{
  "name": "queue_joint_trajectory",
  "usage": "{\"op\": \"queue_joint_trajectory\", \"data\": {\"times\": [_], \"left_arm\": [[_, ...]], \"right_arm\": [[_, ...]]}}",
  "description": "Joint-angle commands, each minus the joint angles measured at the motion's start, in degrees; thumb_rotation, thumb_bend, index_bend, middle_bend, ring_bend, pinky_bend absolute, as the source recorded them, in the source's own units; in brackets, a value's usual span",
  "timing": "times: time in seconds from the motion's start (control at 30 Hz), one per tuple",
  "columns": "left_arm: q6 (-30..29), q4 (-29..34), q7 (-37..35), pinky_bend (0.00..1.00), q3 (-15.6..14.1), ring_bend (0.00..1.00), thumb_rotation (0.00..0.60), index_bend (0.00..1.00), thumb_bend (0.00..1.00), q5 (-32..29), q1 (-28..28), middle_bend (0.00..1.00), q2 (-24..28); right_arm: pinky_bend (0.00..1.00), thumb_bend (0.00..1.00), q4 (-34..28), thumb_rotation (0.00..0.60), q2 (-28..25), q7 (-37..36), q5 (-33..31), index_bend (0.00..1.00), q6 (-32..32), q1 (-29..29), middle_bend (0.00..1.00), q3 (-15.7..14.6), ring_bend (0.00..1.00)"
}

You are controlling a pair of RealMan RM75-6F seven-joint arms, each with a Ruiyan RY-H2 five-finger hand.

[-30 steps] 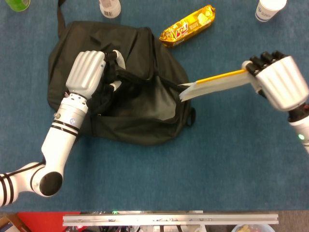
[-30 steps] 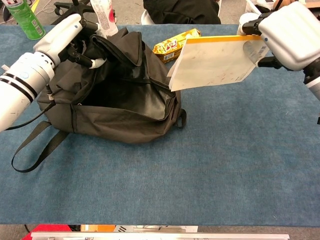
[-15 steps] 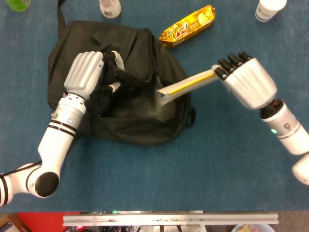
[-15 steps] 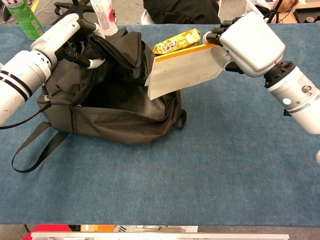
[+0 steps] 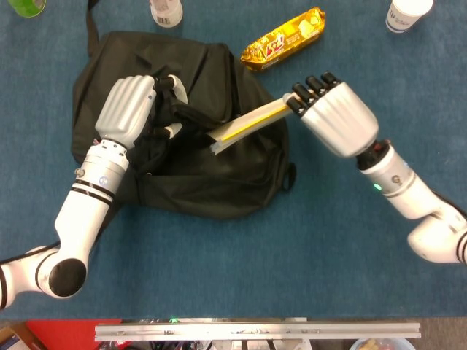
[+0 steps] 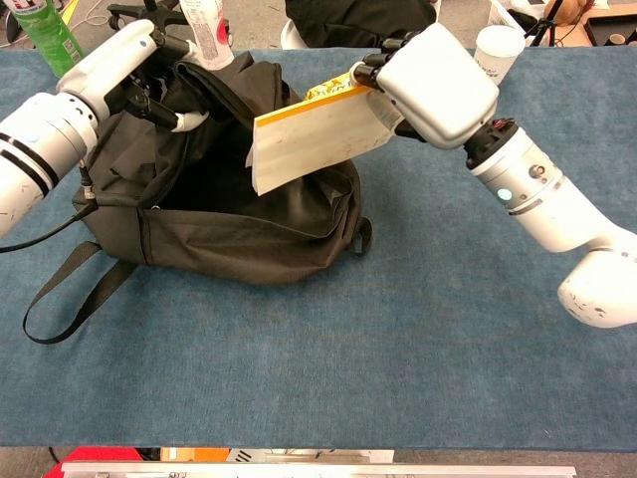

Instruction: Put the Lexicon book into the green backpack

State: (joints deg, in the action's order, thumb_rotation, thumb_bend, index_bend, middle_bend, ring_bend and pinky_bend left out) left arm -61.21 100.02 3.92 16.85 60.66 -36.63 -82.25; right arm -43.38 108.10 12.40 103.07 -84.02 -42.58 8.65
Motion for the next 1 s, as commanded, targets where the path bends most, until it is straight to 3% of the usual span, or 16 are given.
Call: {"op": "queue_joint_trajectory", "data": {"times": [0.03, 0.5, 1.0], "left_arm": [[0.32, 0.39, -0.14, 0.83, 0.27, 0.66, 0.6, 0.57, 0.32, -0.67, -0.22, 0.64, 0.4], [1.1, 1.33, -0.93, 0.83, 0.78, 0.66, 0.6, 0.57, 0.32, -2.9, -0.79, 0.64, 1.84], [1.22, 1.56, -1.93, 0.83, 0.12, 0.66, 0.6, 0.57, 0.32, -2.79, -0.57, 0.64, 3.27]], "right_arm": [[0.68, 0.41, 2.95, 0.6, 2.31, -0.96, -0.62, 0.92, 0.8, -1.72, 0.67, 0.04, 0.58], [0.68, 0.4, 9.43, 0.6, 7.03, -1.77, -1.24, 0.92, 2.75, -3.73, 0.67, -3.31, 0.58], [0.68, 0.36, 1.53, 0.6, 2.67, 1.67, -1.13, 0.92, 5.18, -0.94, 0.66, -8.22, 0.56]]}}
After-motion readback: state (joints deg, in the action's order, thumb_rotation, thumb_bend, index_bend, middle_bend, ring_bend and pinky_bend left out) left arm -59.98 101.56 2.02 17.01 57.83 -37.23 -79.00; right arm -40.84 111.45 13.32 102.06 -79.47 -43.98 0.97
